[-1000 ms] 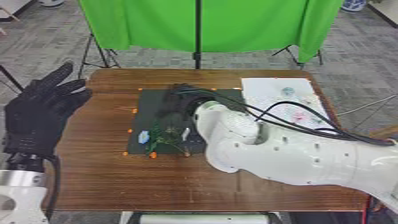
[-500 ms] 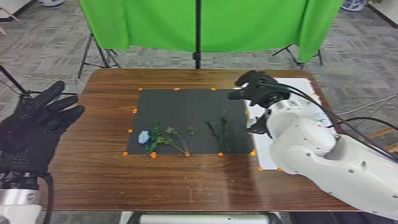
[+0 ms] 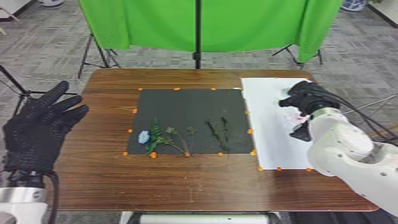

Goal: Arrange flowers

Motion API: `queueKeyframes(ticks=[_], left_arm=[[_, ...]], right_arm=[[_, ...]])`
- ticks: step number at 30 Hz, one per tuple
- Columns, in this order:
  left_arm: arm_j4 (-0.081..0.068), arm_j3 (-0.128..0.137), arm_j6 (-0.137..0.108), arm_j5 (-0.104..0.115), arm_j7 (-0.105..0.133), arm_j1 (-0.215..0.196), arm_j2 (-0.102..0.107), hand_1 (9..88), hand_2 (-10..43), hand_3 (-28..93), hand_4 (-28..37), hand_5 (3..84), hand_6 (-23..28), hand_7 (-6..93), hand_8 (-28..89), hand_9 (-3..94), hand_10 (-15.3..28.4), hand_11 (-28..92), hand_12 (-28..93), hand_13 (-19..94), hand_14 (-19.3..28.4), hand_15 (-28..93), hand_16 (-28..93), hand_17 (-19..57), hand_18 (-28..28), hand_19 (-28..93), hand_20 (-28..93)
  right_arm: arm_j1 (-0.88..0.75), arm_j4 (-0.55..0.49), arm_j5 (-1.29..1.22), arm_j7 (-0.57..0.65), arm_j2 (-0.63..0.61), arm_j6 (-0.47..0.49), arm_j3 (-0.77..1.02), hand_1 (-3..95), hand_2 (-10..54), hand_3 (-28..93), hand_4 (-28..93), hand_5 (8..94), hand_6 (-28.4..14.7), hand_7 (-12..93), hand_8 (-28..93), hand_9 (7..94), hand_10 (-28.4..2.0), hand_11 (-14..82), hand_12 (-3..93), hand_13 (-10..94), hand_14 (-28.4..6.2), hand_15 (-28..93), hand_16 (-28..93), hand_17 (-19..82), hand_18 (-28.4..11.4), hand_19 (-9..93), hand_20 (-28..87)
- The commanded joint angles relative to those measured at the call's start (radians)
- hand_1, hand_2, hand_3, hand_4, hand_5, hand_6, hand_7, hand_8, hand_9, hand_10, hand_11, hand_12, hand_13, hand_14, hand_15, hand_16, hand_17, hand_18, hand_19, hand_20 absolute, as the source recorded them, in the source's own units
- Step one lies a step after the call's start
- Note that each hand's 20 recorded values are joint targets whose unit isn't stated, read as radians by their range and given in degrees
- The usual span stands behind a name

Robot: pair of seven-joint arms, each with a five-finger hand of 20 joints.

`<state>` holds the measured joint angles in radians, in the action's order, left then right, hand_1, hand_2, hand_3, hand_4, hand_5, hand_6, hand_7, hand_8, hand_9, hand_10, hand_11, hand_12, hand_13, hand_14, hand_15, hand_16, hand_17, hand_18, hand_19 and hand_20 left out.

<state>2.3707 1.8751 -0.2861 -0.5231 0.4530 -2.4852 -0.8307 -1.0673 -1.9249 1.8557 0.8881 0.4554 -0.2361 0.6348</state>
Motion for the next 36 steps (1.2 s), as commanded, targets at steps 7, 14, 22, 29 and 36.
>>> queueKeyframes(ticks=[7, 14, 22, 29, 36], left_arm=[[-0.013, -0.027, -0.007, 0.013, 0.008, 0.024, 0.008, 17.4, 6.5, 75, -28.3, 35.5, 9.0, 11.7, -8, 31.8, 19.9, 30, 12, 23, 27.9, 60, -12, -9.7, 22.7, 55, 23], [-0.015, -0.033, -0.001, 0.011, 0.001, 0.035, 0.007, 17.4, 6.6, 76, -28.3, 35.5, 9.0, 11.7, -8, 31.7, 19.9, 30, 12, 23, 28.0, 61, -12, -9.7, 22.8, 55, 23], [-0.019, -0.045, 0.009, 0.009, -0.005, 0.052, 0.009, 17.5, 6.7, 76, -28.3, 35.6, 9.1, 11.8, -8, 31.8, 19.9, 30, 12, 23, 28.0, 61, -12, -9.6, 22.7, 55, 23], [-0.018, -0.043, 0.010, 0.009, -0.009, 0.051, 0.006, 17.5, 6.9, 76, -28.3, 35.7, 9.2, 11.8, -8, 31.8, 19.9, 30, 12, 23, 27.9, 61, -12, -9.6, 22.8, 55, 23], [-0.026, -0.058, 0.018, 0.008, -0.019, 0.074, 0.007, 17.5, 7.0, 76, -28.3, 35.7, 9.2, 11.8, -8, 31.8, 19.9, 30, 12, 23, 27.9, 61, -12, -9.6, 22.7, 55, 23]], right_arm=[[0.039, 0.093, -0.017, 0.045, 0.004, 0.151, -0.033, 32.6, -8.6, 75, -28, 49.4, -0.4, 16, -12, 68.5, -16.5, 20.3, 13.9, 68, -11.1, 62, 13, 27, -22.3, 84, 16], [0.086, 0.154, -0.033, 0.070, 0.017, 0.164, -0.089, 33.8, -9.0, 75, -28, 51.1, 0.4, 16, -12, 69.0, -16.3, 20.3, 13.7, 68, -11.2, 62, 13, 27, -22.4, 84, 16], [0.135, 0.203, -0.049, 0.075, 0.023, 0.114, -0.159, 36.2, -9.2, 76, -28, 56.0, 1.7, 18, -13, 71.2, -14.3, 20.1, 13.6, 69, -10.2, 60, 13, 28, -21.5, 84, 16], [0.182, 0.216, -0.007, 0.064, 0.026, 0.049, -0.244, 40.5, -9.5, 77, -28, 63.9, 2.6, 18, -14, 76.3, -10.7, 20.4, 13.9, 74, -7.7, 57, 14, 30, -19.6, 84, 15], [0.218, 0.230, 0.008, 0.061, 0.035, 0.057, -0.311, 45.8, -9.5, 72, -28, 69.1, 2.9, 20, -5, 80.0, -9.0, 19.1, 15.4, 76, -6.3, 55, 16, 32, -18.5, 85, 16]])
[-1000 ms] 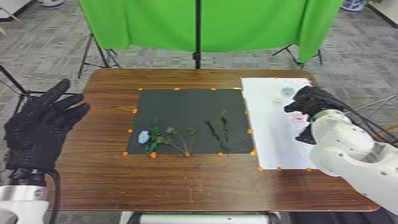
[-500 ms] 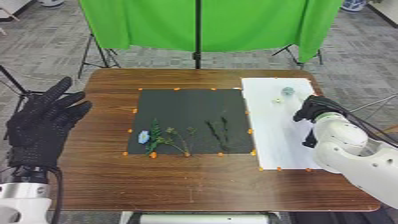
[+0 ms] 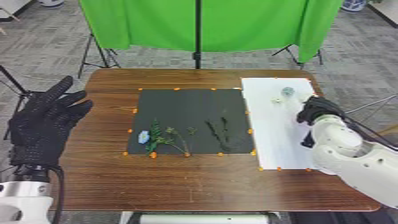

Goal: Arrange flowers

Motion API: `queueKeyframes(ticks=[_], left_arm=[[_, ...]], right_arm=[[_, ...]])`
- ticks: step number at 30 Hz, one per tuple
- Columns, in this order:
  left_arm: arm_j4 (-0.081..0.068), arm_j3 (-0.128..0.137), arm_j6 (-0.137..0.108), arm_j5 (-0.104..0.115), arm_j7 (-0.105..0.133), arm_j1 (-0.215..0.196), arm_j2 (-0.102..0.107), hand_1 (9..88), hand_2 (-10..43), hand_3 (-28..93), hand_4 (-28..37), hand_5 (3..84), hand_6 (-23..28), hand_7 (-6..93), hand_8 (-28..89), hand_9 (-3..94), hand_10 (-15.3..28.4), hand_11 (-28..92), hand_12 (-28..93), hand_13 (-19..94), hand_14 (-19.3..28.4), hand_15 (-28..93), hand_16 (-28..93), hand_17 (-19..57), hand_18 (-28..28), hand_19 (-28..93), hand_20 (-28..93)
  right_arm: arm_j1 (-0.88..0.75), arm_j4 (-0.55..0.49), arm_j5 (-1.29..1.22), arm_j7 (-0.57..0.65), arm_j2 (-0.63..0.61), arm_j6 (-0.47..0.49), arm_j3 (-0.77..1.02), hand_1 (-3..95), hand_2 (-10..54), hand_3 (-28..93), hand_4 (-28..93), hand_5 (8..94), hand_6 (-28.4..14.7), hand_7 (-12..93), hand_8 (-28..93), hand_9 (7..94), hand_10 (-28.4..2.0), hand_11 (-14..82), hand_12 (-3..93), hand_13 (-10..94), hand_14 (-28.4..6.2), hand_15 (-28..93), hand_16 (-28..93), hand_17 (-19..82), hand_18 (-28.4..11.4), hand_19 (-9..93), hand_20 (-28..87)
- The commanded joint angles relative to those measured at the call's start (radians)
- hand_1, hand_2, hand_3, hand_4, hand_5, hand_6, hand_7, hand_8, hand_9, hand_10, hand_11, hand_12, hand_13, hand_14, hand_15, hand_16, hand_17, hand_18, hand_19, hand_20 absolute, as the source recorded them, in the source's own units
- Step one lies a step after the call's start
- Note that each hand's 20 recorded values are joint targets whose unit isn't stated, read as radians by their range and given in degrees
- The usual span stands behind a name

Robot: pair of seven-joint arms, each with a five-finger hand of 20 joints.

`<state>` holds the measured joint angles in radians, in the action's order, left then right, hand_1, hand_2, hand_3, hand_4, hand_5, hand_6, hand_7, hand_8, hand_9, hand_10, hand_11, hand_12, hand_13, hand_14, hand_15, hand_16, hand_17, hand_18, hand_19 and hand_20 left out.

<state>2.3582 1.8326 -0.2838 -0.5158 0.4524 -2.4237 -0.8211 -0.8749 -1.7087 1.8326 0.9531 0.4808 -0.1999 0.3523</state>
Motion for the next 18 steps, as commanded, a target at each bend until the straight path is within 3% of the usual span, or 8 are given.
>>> queueKeyframes(ticks=[1, 5, 10, 18], left_arm=[[-0.012, -0.016, 0.013, 0.002, -0.018, 0.013, -0.002, 17.5, 7.0, 76, -28.3, 35.7, 9.2, 11.8, -8, 31.8, 19.9, 30, 12, 23, 27.9, 61, -12, -9.6, 22.7, 55, 23], [-0.011, -0.015, 0.015, 0.000, -0.025, 0.011, -0.004, 17.5, 7.1, 76, -28.3, 35.7, 9.2, 11.8, -8, 31.7, 19.9, 30, 12, 23, 27.9, 61, -12, -9.6, 22.7, 55, 23], [-0.006, -0.010, 0.017, -0.006, -0.027, 0.006, -0.007, 17.4, 7.0, 76, -28.3, 35.6, 9.1, 11.8, -8, 31.7, 19.9, 30, 12, 23, 27.9, 61, -12, -9.6, 22.7, 55, 23], [-0.005, -0.006, 0.017, -0.007, -0.031, 0.001, -0.011, 17.5, 7.0, 76, -28.3, 35.6, 9.1, 11.8, -8, 31.6, 19.9, 30, 12, 23, 27.9, 61, -12, -9.6, 22.8, 55, 23]], right_arm=[[0.037, 0.016, 0.039, -0.003, 0.011, 0.016, -0.048, 45.4, -9.5, 72, -28, 68.9, 2.9, 20, -5, 80.0, -9.1, 19.1, 15.6, 76, -6.3, 55, 16, 32, -18.5, 85, 16], [0.074, 0.029, 0.069, 0.001, 0.019, -0.014, -0.114, 47.0, -9.5, 70, -28, 70.6, 2.8, 21, -4, 80.9, -8.6, 18.3, 16.7, 77, -5.6, 54, 16, 32, -18.3, 85, 16], [0.084, 0.026, 0.118, 0.001, 0.016, -0.090, -0.148, 53.3, -9.5, 67, -28, 78.2, 4.0, 22, -1, 89.6, -6.3, 11.3, 25.1, 82, -3.8, 53, 18, 34, -16.7, 87, 16], [0.118, -0.002, 0.183, 0.008, 0.013, -0.146, -0.178, 54.3, -9.5, 68, -28, 81.3, 4.1, 23, 1, 92.5, -5.6, 11.8, 27.2, 84, -2.8, 53, 19, 35, -16.4, 88, 16]])
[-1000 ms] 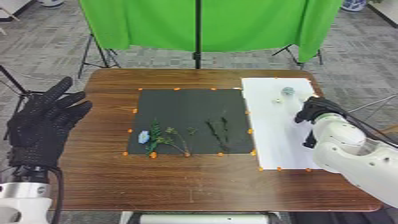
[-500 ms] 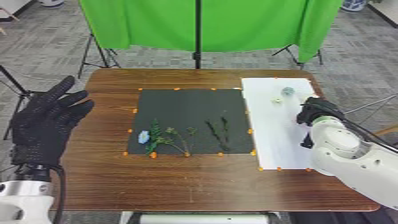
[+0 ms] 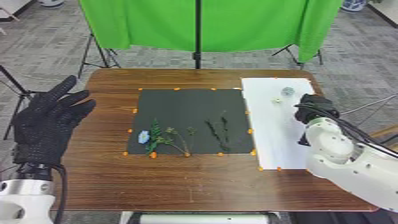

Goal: Arrange flowers

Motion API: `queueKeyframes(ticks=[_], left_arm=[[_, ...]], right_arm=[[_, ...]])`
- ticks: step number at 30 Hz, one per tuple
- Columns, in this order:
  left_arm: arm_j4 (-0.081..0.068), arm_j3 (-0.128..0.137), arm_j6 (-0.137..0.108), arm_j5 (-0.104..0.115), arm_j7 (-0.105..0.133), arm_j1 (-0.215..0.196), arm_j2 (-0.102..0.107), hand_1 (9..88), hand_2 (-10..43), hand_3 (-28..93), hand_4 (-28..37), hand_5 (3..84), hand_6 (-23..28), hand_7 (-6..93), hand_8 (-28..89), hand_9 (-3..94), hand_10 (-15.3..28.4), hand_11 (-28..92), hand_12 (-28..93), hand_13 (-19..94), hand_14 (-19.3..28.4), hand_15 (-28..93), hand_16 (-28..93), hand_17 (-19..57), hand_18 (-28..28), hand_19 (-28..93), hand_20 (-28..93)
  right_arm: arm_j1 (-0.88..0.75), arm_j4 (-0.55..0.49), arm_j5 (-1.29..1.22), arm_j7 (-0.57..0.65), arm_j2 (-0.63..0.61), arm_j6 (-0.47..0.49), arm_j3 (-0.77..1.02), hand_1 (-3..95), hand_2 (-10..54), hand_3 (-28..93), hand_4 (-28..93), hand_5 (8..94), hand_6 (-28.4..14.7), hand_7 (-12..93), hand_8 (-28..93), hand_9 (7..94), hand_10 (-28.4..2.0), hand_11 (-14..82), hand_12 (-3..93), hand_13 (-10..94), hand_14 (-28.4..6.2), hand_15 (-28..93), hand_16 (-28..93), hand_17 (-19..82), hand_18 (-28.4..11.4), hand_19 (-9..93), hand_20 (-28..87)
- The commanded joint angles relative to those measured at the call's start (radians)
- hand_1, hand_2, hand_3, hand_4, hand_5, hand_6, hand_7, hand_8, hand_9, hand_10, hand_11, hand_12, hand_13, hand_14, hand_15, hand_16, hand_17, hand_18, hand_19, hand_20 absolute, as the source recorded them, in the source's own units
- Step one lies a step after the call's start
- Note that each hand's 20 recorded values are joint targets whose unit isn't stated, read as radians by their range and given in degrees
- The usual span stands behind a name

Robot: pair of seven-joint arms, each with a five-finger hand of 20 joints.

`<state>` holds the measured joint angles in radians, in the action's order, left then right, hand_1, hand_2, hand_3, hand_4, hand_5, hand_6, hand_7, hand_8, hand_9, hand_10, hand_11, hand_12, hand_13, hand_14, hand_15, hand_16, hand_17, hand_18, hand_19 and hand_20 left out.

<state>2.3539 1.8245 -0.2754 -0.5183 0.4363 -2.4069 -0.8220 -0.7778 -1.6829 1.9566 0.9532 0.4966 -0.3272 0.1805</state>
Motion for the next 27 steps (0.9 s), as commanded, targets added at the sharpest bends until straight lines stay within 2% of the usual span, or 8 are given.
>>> queueKeyframes(ticks=[1, 5, 8, 14, 18, 19, 23, 27], left_arm=[[0.000, 0.002, 0.008, -0.005, -0.015, -0.017, -0.009, 17.5, 7.0, 76, -28.3, 35.6, 9.1, 11.8, -8, 31.6, 19.9, 30, 12, 23, 27.9, 61, -12, -9.6, 22.8, 55, 23], [0.007, 0.011, 0.008, -0.009, -0.009, -0.021, -0.005, 17.4, 7.0, 76, -28.3, 35.6, 9.1, 11.8, -8, 31.6, 19.9, 30, 12, 22, 27.9, 61, -12, -9.6, 22.8, 55, 23], [0.013, 0.017, 0.020, -0.020, -0.015, -0.016, -0.003, 17.4, 7.0, 76, -28.3, 35.6, 9.1, 11.8, -8, 31.7, 19.9, 30, 12, 22, 27.9, 61, -12, -9.6, 22.8, 55, 23], [0.012, 0.002, 0.026, -0.027, -0.022, 0.015, 0.008, 17.5, 6.9, 76, -28.3, 35.5, 9.1, 11.7, -8, 31.7, 20.0, 30, 12, 23, 27.9, 61, -12, -9.2, 23.1, 56, 24], [0.007, -0.006, 0.031, -0.032, -0.032, 0.036, 0.014, 17.4, 6.9, 76, -28.3, 35.4, 9.1, 11.7, -8, 31.7, 19.9, 30, 12, 23, 27.9, 61, -12, -9.1, 23.2, 56, 24], [0.004, -0.010, 0.032, -0.028, -0.027, 0.042, 0.024, 17.4, 6.8, 76, -28.3, 35.4, 9.1, 11.7, -8, 31.7, 19.9, 30, 12, 23, 27.9, 61, -12, -9.1, 23.2, 56, 24], [-0.006, -0.032, 0.042, -0.025, -0.028, 0.075, 0.036, 17.5, 6.8, 76, -28.3, 35.5, 9.1, 11.6, -8, 31.7, 19.9, 30, 12, 23, 28.0, 61, -12, -8.9, 23.4, 56, 24], [-0.011, -0.035, 0.047, -0.024, -0.025, 0.091, 0.050, 17.6, 6.7, 75, -28.3, 35.4, 9.0, 11.3, -8, 31.9, 19.8, 30, 12, 23, 28.0, 60, -12, -8.4, 23.4, 57, 25]], right_arm=[[0.019, -0.033, 0.064, 0.008, -0.002, -0.020, 0.002, 54.2, -9.5, 69, -28, 81.5, 4.1, 23, 1, 92.6, -5.6, 11.8, 27.2, 84, -2.8, 53, 19, 36, -16.4, 88, 16], [0.030, -0.067, 0.079, -0.009, 0.016, -0.042, 0.016, 53.9, -9.5, 70, -28, 81.9, 3.9, 22, 1, 93.0, -5.7, 12.0, 27.2, 84, -3.0, 53, 20, 36, -16.5, 89, 16], [0.099, -0.096, 0.083, -0.041, 0.054, -0.071, -0.036, 53.9, -9.5, 70, -28, 82.2, 3.7, 22, 2, 93.3, -5.7, 12.4, 27.2, 85, -3.0, 53, 20, 36, -16.6, 89, 16], [0.260, -0.125, 0.069, -0.116, 0.193, -0.108, -0.164, 53.7, -9.5, 71, -28, 82.5, 3.4, 21, 2, 93.5, -5.5, 12.7, 27.2, 85, -2.9, 54, 20, 36, -16.6, 89, 15], [0.338, -0.099, 0.049, -0.167, 0.314, -0.097, -0.216, 53.7, -9.5, 71, -28, 82.6, 3.5, 21, 2, 93.6, -5.4, 13.0, 27.3, 85, -2.9, 54, 20, 36, -16.5, 89, 15], [0.358, -0.089, 0.042, -0.174, 0.343, -0.104, -0.236, 53.7, -9.5, 71, -28, 82.7, 3.5, 21, 2, 93.6, -5.4, 13.0, 27.3, 85, -2.9, 54, 20, 36, -16.5, 89, 15], [0.381, -0.041, -0.012, -0.201, 0.451, -0.095, -0.253, 53.3, -9.5, 71, -28, 82.7, 3.7, 21, 3, 93.7, -5.3, 13.3, 27.5, 85, -2.8, 55, 21, 36, -16.4, 90, 15], [0.415, 0.000, -0.069, -0.221, 0.532, -0.076, -0.296, 53.0, -9.5, 71, -28, 82.6, 3.9, 22, 3, 93.7, -5.3, 14.1, 27.2, 85, -2.7, 55, 21, 36, -16.4, 90, 15]])
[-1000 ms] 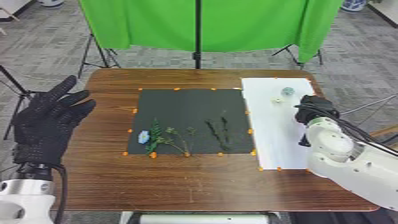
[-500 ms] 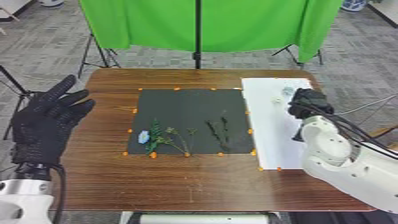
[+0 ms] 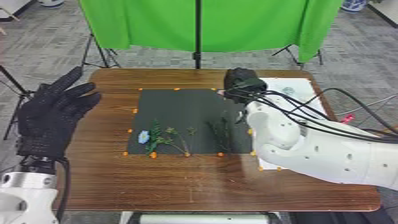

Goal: Arrange flowers

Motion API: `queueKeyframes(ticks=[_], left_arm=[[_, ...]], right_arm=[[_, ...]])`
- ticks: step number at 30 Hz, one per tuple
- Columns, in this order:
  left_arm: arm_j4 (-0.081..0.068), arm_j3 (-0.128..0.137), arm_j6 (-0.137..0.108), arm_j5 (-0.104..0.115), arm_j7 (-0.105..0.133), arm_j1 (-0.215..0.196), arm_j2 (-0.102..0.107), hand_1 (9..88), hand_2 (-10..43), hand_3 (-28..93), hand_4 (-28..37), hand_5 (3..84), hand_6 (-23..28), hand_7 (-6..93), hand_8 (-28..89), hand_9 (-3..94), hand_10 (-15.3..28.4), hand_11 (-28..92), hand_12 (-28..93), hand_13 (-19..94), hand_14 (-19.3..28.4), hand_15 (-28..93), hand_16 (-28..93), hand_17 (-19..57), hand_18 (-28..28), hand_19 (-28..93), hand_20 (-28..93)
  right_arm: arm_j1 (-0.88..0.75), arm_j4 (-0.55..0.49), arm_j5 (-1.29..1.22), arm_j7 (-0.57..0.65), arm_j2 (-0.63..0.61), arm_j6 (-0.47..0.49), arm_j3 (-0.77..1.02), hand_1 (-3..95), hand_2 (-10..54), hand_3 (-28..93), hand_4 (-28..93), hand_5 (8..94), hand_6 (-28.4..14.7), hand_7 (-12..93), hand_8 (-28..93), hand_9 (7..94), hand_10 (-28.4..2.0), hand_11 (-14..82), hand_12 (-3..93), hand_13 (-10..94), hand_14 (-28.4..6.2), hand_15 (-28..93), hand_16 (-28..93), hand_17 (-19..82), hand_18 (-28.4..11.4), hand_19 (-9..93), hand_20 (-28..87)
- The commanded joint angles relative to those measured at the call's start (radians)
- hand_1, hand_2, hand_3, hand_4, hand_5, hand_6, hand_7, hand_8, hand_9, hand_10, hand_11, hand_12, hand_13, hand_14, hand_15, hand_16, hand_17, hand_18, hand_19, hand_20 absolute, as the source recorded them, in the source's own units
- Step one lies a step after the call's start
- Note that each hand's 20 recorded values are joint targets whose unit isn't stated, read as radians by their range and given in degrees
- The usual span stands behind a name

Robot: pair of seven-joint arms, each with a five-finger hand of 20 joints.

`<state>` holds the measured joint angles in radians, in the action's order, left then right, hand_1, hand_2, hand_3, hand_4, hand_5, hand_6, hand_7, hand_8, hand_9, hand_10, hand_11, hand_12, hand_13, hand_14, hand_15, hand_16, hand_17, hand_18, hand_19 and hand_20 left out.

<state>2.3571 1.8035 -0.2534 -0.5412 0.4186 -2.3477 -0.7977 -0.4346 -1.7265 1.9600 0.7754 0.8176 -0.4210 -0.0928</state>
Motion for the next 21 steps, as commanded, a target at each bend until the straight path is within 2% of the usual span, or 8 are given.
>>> queueKeyframes(ticks=[1, 4, 8, 12, 17, 20, 21], left_arm=[[-0.016, -0.012, 0.030, -0.001, -0.007, 0.036, 0.029, 17.6, 6.7, 75, -28.3, 35.4, 9.0, 11.3, -8, 31.9, 19.8, 30, 12, 23, 27.9, 60, -12, -8.4, 23.5, 57, 25], [-0.023, -0.022, 0.038, 0.000, -0.005, 0.064, 0.034, 17.6, 6.7, 75, -28.3, 35.4, 9.0, 11.3, -8, 32.0, 19.9, 30, 12, 23, 28.0, 60, -12, -8.3, 23.5, 57, 25], [-0.035, -0.033, 0.056, -0.006, -0.031, 0.106, 0.036, 17.7, 6.7, 75, -28.3, 35.4, 8.9, 11.3, -8, 32.0, 19.8, 30, 12, 23, 27.9, 60, -11, -8.0, 23.5, 57, 26], [-0.042, -0.051, 0.060, -0.007, -0.028, 0.141, 0.043, 17.6, 6.6, 75, -28.3, 35.3, 8.9, 11.3, -8, 32.0, 19.9, 30, 12, 23, 28.0, 60, -11, -7.6, 23.6, 58, 26], [-0.042, -0.049, 0.060, -0.004, -0.014, 0.157, 0.062, 17.6, 6.7, 75, -28.3, 35.3, 8.9, 11.2, -8, 32.0, 19.8, 30, 12, 23, 28.0, 60, -11, -7.5, 23.6, 58, 27], [-0.045, -0.055, 0.064, -0.005, -0.016, 0.173, 0.066, 17.6, 6.7, 75, -28.3, 35.3, 8.9, 11.2, -8, 32.0, 20.0, 29, 12, 23, 28.0, 60, -11, -7.5, 23.6, 58, 27], [-0.047, -0.069, 0.056, -0.008, -0.028, 0.196, 0.063, 17.6, 6.7, 75, -28.3, 35.3, 8.9, 11.2, -8, 32.0, 19.9, 29, 12, 23, 28.0, 60, -11, -7.5, 23.6, 58, 27]], right_arm=[[0.086, 0.053, -0.070, -0.028, 0.230, 0.014, -0.048, 52.9, -9.5, 71, -28, 82.6, 3.9, 22, 3, 93.7, -5.2, 14.3, 27.3, 85, -2.7, 55, 21, 35, -16.3, 90, 15], [0.094, 0.076, -0.052, -0.018, 0.268, 0.029, -0.079, 52.8, -9.5, 71, -28, 82.7, 4.1, 22, 2, 93.7, -5.3, 15.3, 27.0, 85, -2.6, 56, 21, 35, -16.2, 90, 16], [0.095, 0.089, -0.054, -0.013, 0.296, 0.043, -0.101, 52.7, -9.5, 71, -28, 82.6, 4.2, 22, 2, 93.7, -5.1, 15.9, 26.7, 85, -2.6, 56, 21, 35, -16.2, 89, 16], [0.109, 0.110, -0.091, -0.019, 0.327, 0.053, -0.119, 52.5, -9.5, 71, -28, 82.4, 4.4, 22, 2, 93.7, -5.2, 16.4, 26.4, 85, -2.7, 56, 21, 35, -16.2, 89, 16], [0.185, 0.152, -0.134, -0.005, 0.388, 0.048, -0.190, 52.7, -9.5, 71, -28, 82.2, 4.4, 22, 2, 93.7, -4.9, 17.5, 26.1, 85, -2.5, 57, 21, 35, -15.9, 89, 16], [0.194, 0.167, -0.166, 0.016, 0.412, 0.045, -0.196, 52.8, -9.5, 70, -28, 82.0, 4.9, 22, 1, 93.7, -4.8, 19.1, 25.5, 85, -2.2, 58, 21, 35, -15.8, 89, 16], [0.183, 0.175, -0.161, 0.005, 0.410, 0.055, -0.179, 52.9, -9.5, 70, -28, 81.9, 5.0, 22, 1, 93.7, -4.7, 19.9, 24.8, 85, -2.1, 58, 21, 34, -15.8, 89, 16]])
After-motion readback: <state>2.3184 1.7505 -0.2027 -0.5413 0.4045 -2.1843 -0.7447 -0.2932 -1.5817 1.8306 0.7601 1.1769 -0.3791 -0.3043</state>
